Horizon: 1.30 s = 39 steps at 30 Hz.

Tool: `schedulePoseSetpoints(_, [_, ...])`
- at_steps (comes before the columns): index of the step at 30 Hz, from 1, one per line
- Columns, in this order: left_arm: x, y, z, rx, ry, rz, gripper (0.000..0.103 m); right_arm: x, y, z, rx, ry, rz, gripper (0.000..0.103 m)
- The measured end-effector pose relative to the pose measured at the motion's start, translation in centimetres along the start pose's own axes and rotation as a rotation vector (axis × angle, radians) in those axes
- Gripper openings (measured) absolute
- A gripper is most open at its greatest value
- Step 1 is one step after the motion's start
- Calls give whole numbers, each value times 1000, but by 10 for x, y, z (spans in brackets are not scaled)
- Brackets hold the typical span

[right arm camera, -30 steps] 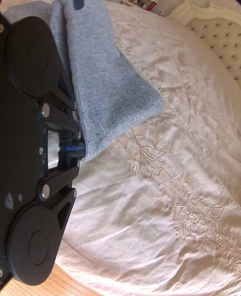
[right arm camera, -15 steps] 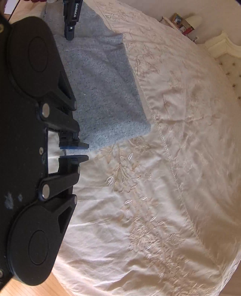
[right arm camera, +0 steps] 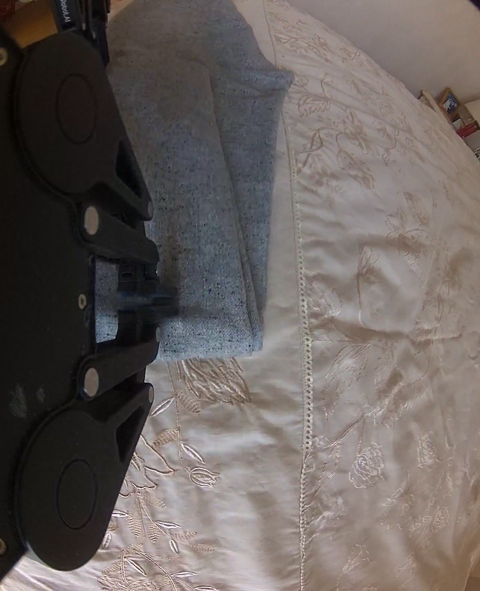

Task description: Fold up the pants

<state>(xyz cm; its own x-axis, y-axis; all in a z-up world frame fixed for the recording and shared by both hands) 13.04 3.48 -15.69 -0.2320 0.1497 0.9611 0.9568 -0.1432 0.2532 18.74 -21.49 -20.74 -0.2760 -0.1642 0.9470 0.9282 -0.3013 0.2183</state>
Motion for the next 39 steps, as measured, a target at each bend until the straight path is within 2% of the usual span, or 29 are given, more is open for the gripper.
schedulePoseSetpoints(5, [9,-6,7,73,3,-49,30,-1,-6,-2,45,2,11,0])
schedulePoseSetpoints(8, [23,-10,19,120,38,-94,30,6,-11,3,59,-14,3,1])
schedulePoseSetpoints(9, [28,-12,26,140,52,-107,30,10,-10,8,68,-6,-15,8])
schedulePoseSetpoints(15, [45,-35,91,279,105,-121,30,50,-30,54,148,51,-182,13])
schedulePoseSetpoints(17, [49,-40,118,321,118,-122,30,55,-40,73,162,58,-198,16])
schedulePoseSetpoints(22, [61,-43,175,353,134,-128,30,55,-69,132,175,125,-156,16])
schedulePoseSetpoints(25, [65,-40,205,323,145,-133,30,45,-83,171,179,159,-58,11])
schedulePoseSetpoints(28, [64,-34,236,299,139,-128,30,43,-98,209,218,133,-78,11])
schedulePoseSetpoints(31, [67,-28,262,270,136,-135,30,35,-107,232,186,133,-60,10])
schedulePoseSetpoints(34, [68,-23,286,246,130,-146,31,23,-119,245,145,100,-34,9])
schedulePoseSetpoints(37, [69,-18,306,229,124,-152,32,4,-135,248,99,31,26,8])
schedulePoseSetpoints(39, [68,-15,318,226,122,-152,37,-9,-142,249,77,-3,58,7])
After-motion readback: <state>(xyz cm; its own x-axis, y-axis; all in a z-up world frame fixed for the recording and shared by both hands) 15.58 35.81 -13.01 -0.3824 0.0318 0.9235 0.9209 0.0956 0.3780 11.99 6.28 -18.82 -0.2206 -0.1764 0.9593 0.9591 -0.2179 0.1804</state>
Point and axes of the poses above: each gripper's, at about its wrist camera, not at the fingertips, and x roughly against the way its jaws point, z to its left, y to its top, the point moved 1 cm from there along -x, roughly the way its jaws point, and after that the axes turned 9 degrees about -x, right-handed, at the moved point
